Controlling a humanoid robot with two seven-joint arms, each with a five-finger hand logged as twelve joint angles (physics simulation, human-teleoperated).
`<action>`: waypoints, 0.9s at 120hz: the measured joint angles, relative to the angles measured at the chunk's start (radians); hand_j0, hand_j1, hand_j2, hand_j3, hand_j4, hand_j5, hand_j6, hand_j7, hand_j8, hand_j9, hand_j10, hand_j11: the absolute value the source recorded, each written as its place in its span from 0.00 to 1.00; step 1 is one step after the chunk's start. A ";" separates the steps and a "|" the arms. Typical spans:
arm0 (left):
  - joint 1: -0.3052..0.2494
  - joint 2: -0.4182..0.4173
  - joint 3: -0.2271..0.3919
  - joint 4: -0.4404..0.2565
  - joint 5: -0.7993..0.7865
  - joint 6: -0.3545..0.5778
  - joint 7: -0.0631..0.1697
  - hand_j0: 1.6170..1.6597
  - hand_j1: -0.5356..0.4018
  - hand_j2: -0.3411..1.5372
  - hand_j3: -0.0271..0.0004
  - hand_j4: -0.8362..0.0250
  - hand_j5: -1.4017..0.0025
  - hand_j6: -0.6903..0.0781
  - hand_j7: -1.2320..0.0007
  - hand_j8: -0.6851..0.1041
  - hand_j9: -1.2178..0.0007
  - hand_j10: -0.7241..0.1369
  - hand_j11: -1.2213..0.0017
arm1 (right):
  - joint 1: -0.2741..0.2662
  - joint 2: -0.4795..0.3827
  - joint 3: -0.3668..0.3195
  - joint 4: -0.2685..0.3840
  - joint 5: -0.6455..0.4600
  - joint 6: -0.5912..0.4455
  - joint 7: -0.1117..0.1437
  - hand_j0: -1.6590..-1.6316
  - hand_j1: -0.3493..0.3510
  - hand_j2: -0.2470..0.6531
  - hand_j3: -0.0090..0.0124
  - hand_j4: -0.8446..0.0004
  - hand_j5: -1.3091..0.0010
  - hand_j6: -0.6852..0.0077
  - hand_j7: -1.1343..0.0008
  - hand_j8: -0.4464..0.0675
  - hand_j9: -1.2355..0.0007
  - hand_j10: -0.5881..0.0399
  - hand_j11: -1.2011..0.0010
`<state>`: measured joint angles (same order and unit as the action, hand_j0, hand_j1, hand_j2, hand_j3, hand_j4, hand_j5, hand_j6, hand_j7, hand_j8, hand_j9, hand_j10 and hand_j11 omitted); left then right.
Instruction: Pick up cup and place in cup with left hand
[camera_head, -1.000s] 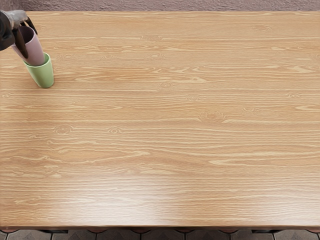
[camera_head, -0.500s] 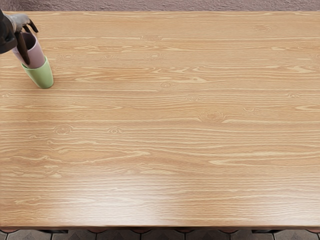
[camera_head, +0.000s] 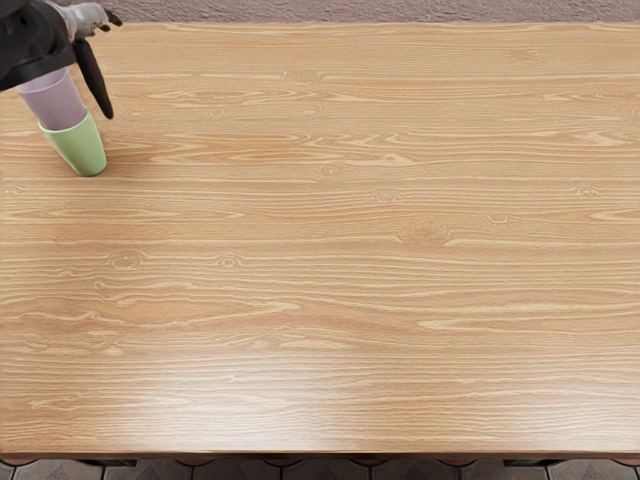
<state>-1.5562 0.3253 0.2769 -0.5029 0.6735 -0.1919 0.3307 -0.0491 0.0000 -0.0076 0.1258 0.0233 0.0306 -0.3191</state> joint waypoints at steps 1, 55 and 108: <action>-0.004 0.000 -0.003 -0.002 -0.004 -0.002 0.000 0.96 0.85 0.19 0.99 0.88 0.93 0.80 0.92 0.78 0.92 0.75 0.92 | 0.000 0.000 0.000 0.000 0.000 0.000 0.000 0.04 0.00 0.27 0.42 1.00 1.00 0.99 1.00 0.87 1.00 0.94 1.00; -0.066 -0.004 -0.117 -0.248 -0.170 -0.195 0.001 0.96 0.90 0.19 0.99 0.92 0.96 0.85 0.96 0.82 0.96 0.80 0.96 | 0.000 0.000 0.000 0.000 0.000 0.000 0.000 0.04 0.00 0.27 0.42 1.00 1.00 0.99 1.00 0.87 1.00 0.94 1.00; -0.082 0.001 -0.137 -0.288 -0.457 -0.414 0.006 0.96 0.91 0.18 0.99 0.94 0.97 0.86 0.97 0.83 0.97 0.81 0.97 | 0.000 0.000 0.000 0.000 0.000 0.000 0.000 0.04 0.00 0.27 0.42 1.00 1.00 0.99 1.00 0.87 1.00 0.94 1.00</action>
<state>-1.6382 0.3267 0.1402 -0.7910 0.2164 -0.6056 0.3372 -0.0491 0.0000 -0.0076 0.1258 0.0231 0.0305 -0.3191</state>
